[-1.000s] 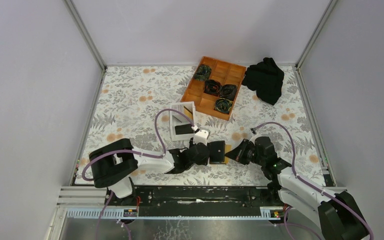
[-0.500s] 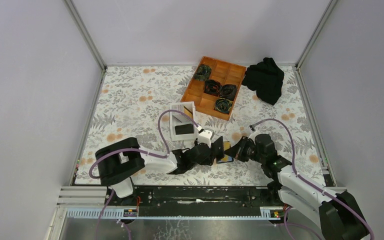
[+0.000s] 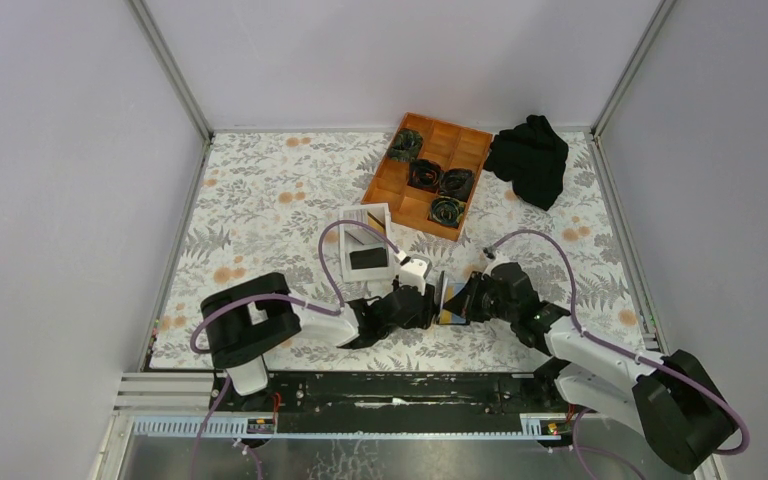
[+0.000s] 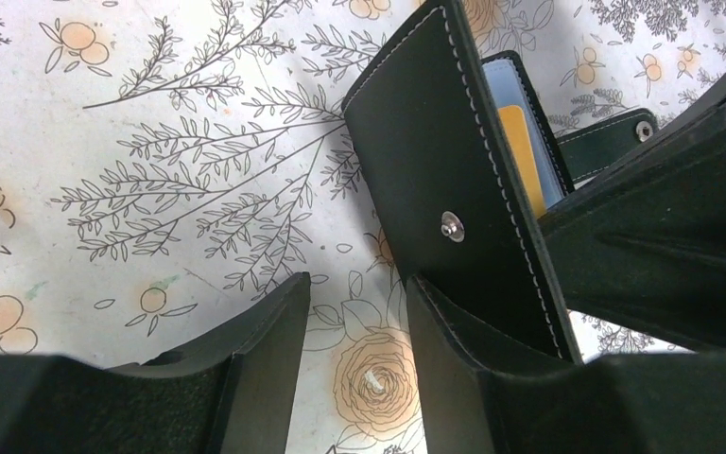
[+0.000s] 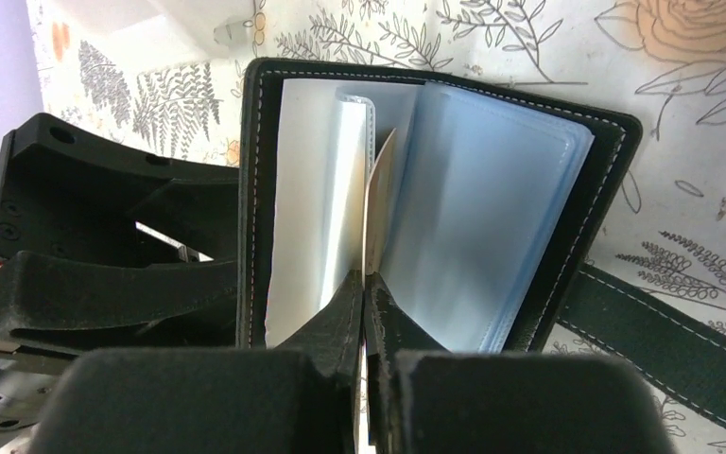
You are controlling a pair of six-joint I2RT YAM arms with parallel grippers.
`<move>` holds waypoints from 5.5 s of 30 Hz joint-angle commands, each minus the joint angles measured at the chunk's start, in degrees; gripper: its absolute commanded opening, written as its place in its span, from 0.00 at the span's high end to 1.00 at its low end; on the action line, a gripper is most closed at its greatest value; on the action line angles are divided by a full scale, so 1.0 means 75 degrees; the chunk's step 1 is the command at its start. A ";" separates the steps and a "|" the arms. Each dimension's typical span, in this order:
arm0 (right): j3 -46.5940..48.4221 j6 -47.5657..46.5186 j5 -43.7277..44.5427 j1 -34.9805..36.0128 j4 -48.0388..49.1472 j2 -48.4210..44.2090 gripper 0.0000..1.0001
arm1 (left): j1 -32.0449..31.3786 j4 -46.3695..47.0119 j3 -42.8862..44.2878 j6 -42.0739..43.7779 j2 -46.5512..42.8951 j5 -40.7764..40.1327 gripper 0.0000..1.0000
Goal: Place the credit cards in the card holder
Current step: Open the card holder at the center of the board.
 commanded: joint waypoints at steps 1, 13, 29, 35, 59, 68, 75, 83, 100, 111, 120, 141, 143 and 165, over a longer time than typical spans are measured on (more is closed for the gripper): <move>0.0381 -0.0231 0.0398 0.0408 0.0016 0.0329 1.00 | -0.0108 -0.0187 -0.0254 -0.0278 0.0740 0.1087 0.48; 0.1680 -0.0805 0.1593 0.1108 -0.1178 0.0926 1.00 | -0.0124 -0.0685 -0.0548 -0.0502 0.0524 0.0862 0.47; 0.3543 -0.1265 0.4482 0.2930 -0.2924 0.2586 1.00 | -0.0721 -0.4426 -0.0763 -0.1920 -0.2350 -0.1307 0.43; 0.3860 -0.1288 0.4903 0.3266 -0.3094 0.3026 1.00 | -0.1094 -0.5675 -0.0642 -0.2497 -0.4027 -0.2061 0.42; 0.4316 -0.1353 0.5124 0.3670 -0.3258 0.3642 1.00 | -0.1405 -0.5580 0.0916 -0.2166 -0.2610 -0.3458 0.43; 0.4148 -0.1358 0.4992 0.3670 -0.3190 0.3451 1.00 | -0.1400 -0.5464 0.1191 -0.2294 -0.1639 -0.3887 0.43; 0.3986 -0.1314 0.4869 0.3679 -0.3087 0.3271 1.00 | -0.1395 -0.5331 0.1094 -0.2644 -0.1275 -0.4089 0.43; 0.3837 -0.1231 0.4668 0.3673 -0.2903 0.3157 1.00 | -0.1398 -0.5068 0.0417 -0.3507 -0.1458 -0.4184 0.44; 0.3569 -0.1183 0.4246 0.3659 -0.2630 0.2798 1.00 | -0.1408 -0.5031 -0.0044 -0.4157 -0.1061 -0.3952 0.46; 0.3097 -0.1079 0.3690 0.3022 -0.2175 0.2527 1.00 | -0.1426 -0.5031 -0.0140 -0.4170 -0.0794 -0.3631 0.49; 0.2606 -0.0974 0.2739 0.2107 -0.1587 0.2421 1.00 | -0.1409 -0.5101 0.0009 -0.4065 -0.0571 -0.3575 0.50; 0.1838 -0.0934 0.0462 0.0463 -0.0461 0.2632 1.00 | -0.1417 -0.5528 0.0197 -0.3971 -0.0242 -0.3557 0.50; 0.1769 -0.0936 0.0258 0.0294 -0.0355 0.2671 1.00 | -0.1413 -0.5584 0.0198 -0.3950 -0.0250 -0.3568 0.50; 0.1605 -0.0975 -0.1030 -0.0238 0.0727 0.4075 1.00 | -0.1407 -0.5837 0.0128 -0.3947 -0.0178 -0.3608 0.49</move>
